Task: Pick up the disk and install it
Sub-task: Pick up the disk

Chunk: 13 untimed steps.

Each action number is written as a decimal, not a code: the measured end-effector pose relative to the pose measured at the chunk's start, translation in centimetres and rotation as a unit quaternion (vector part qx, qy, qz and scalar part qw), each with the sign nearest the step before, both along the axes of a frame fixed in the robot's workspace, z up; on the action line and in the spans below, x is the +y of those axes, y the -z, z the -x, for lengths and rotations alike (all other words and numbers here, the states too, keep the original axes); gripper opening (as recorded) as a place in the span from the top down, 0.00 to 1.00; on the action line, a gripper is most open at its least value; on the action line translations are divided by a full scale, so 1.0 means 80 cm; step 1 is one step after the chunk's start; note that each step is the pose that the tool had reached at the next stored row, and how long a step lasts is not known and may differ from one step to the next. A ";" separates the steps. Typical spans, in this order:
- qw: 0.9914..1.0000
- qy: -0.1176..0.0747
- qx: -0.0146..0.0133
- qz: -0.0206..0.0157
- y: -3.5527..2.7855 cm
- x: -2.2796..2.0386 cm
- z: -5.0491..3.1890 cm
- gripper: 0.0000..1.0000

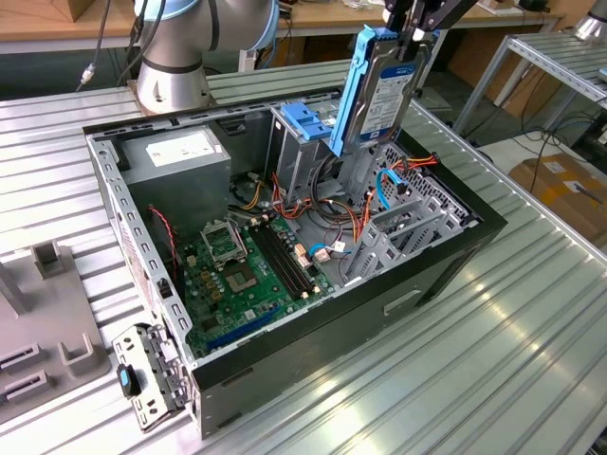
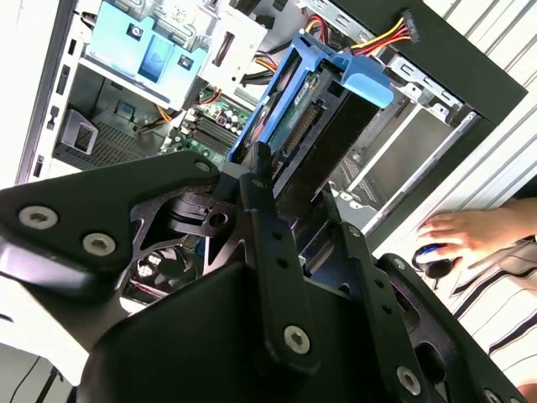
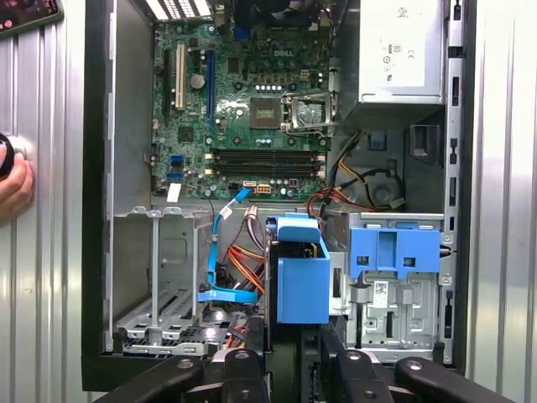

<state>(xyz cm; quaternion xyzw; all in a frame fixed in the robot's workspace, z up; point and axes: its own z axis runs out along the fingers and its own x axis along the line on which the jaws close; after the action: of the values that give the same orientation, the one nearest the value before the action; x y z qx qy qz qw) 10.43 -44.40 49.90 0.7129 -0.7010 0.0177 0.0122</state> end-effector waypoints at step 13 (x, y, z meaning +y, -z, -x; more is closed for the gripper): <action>1.000 0.000 0.000 0.000 0.0000 -0.0002 -0.006 0.65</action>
<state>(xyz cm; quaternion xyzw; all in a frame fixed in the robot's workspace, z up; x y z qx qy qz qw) 10.93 -44.42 49.90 0.7129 -0.7009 0.0177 0.0122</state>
